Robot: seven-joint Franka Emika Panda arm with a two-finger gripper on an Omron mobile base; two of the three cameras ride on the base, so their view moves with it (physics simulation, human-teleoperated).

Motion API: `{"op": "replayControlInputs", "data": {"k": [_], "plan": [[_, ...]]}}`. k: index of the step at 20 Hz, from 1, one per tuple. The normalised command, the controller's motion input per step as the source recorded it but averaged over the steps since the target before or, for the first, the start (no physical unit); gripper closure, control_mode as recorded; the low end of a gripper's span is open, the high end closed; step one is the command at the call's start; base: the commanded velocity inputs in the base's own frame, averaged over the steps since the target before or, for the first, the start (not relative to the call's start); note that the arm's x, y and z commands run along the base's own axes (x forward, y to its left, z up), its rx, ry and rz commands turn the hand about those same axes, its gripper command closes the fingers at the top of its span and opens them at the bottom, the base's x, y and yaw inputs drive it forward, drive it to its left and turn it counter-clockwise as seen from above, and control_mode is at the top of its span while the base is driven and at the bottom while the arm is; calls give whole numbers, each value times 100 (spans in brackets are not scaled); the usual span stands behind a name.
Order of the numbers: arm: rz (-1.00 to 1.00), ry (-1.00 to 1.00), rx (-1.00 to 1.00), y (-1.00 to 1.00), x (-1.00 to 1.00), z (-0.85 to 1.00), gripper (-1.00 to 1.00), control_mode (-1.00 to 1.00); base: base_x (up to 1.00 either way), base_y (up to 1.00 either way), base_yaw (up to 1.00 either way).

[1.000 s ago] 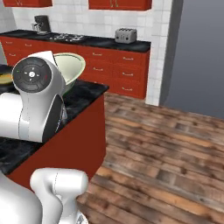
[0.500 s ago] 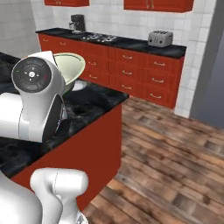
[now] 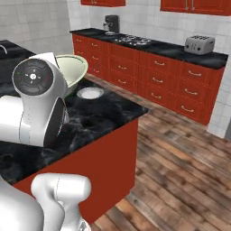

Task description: Move the bowls from the cabinet to the plates on the dining table.

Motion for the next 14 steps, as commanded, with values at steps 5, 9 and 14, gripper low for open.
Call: {"op": "replayControlInputs", "data": {"k": [5, 9, 14], "plan": [[0, 0, 0, 0, 0, 0, 100, 100, 55, -14, 36], [0, 0, 0, 0, 0, 0, 100, 100, 54, -15, 36], [0, 0, 0, 0, 0, 0, 100, 100, 54, -17, 35]]}}
